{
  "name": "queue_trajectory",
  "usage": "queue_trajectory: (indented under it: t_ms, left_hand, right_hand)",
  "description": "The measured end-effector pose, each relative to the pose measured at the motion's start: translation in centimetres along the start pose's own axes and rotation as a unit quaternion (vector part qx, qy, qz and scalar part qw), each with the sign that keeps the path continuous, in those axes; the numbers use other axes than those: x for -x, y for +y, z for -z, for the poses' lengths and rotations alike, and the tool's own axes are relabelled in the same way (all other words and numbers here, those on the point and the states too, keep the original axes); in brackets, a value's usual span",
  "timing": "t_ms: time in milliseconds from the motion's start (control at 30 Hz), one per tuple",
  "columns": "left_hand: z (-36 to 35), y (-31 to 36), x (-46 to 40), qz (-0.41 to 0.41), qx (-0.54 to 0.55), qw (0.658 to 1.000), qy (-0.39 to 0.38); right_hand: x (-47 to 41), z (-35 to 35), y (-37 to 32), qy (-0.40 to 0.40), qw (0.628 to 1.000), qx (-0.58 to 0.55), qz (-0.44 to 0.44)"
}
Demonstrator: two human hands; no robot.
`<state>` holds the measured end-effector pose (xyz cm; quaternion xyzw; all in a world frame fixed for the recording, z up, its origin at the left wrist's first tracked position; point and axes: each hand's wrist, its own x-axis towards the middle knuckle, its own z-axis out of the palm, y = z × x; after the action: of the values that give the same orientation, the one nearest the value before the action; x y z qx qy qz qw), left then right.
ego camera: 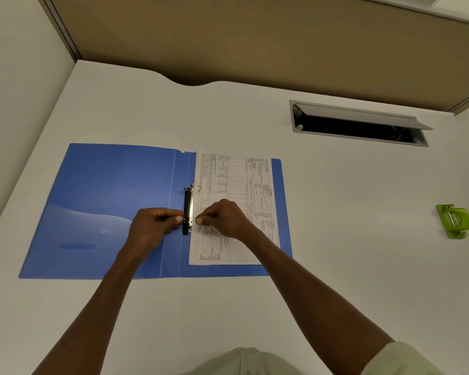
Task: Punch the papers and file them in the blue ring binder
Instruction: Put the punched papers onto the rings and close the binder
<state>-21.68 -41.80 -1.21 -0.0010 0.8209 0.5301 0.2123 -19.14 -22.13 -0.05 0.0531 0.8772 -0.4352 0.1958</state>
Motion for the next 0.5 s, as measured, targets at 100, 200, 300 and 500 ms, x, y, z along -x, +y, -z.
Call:
queue_trajectory:
  t_ms: [100, 200, 300, 500]
  left_hand:
    - [-0.06, -0.11, -0.17, 0.003, 0.007, 1.000, 0.002]
    - [-0.13, -0.23, -0.19, -0.001, 0.004, 1.000, 0.008]
    - [-0.40, -0.27, -0.17, -0.008, -0.005, 1.000, 0.016]
    - [-0.72, -0.14, 0.05, -0.025, -0.011, 0.999, 0.030]
  right_hand:
    - [0.00, 0.17, 0.18, -0.005, 0.999, -0.038, -0.018]
    - [-0.18, 0.29, 0.29, -0.008, 0.998, -0.058, -0.033]
    - [-0.50, 0.15, 0.28, 0.008, 0.997, -0.070, -0.042]
    - [-0.93, -0.28, 0.39, 0.022, 0.996, -0.075, -0.051]
